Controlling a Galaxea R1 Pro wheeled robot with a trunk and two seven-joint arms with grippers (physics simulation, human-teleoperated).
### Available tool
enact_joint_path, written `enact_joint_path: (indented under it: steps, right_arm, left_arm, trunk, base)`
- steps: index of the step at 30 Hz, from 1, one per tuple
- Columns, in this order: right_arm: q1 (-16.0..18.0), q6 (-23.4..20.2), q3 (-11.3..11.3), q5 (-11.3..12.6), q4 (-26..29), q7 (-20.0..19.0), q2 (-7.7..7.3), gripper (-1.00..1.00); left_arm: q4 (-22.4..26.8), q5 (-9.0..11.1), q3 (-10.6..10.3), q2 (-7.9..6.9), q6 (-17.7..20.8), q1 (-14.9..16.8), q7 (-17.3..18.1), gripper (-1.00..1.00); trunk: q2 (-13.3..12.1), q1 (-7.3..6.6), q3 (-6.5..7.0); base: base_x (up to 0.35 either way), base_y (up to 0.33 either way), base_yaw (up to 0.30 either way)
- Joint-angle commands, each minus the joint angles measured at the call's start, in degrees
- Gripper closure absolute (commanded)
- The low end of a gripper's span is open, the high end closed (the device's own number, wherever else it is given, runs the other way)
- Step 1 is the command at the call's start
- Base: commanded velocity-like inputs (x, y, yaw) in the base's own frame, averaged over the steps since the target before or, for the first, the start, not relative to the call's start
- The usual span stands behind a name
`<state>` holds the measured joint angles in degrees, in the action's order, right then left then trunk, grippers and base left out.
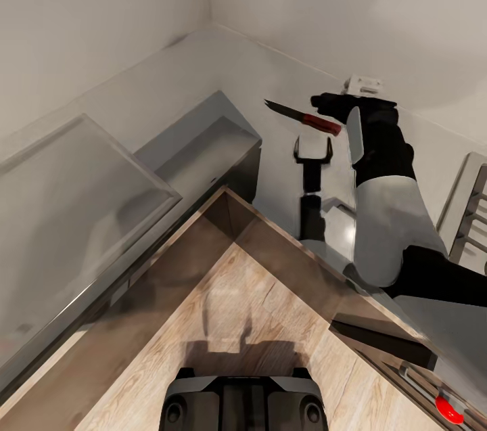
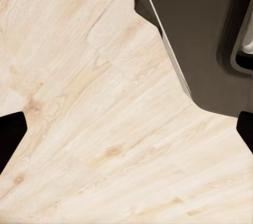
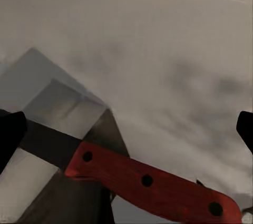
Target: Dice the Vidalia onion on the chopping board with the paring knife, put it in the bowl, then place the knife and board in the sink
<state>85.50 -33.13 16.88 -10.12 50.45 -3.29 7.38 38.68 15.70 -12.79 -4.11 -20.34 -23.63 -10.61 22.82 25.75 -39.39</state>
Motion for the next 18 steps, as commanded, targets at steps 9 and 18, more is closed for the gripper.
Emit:
enact_joint_path:
  steps: [9, 18]
  right_arm:
    - [0.06, -1.79, 0.15, -5.23, 0.03, -11.55, -2.3, -1.0]
    - [0.09, -1.83, 0.12, -15.82, 0.0, -23.25, -2.29, -1.0]
  left_arm:
    - [-0.41, 0.38, -0.48, -0.02, -0.14, -0.01, -0.55, -1.0]
    - [-0.44, 0.38, -0.48, -0.02, -0.14, -0.01, -0.55, -1.0]
  trunk:
    - [0.1, 0.04, -0.07]
    - [0.1, 0.04, -0.07]
  base:
    - [0.0, 0.0, 0.0]
    - [0.0, -0.042, 0.0]
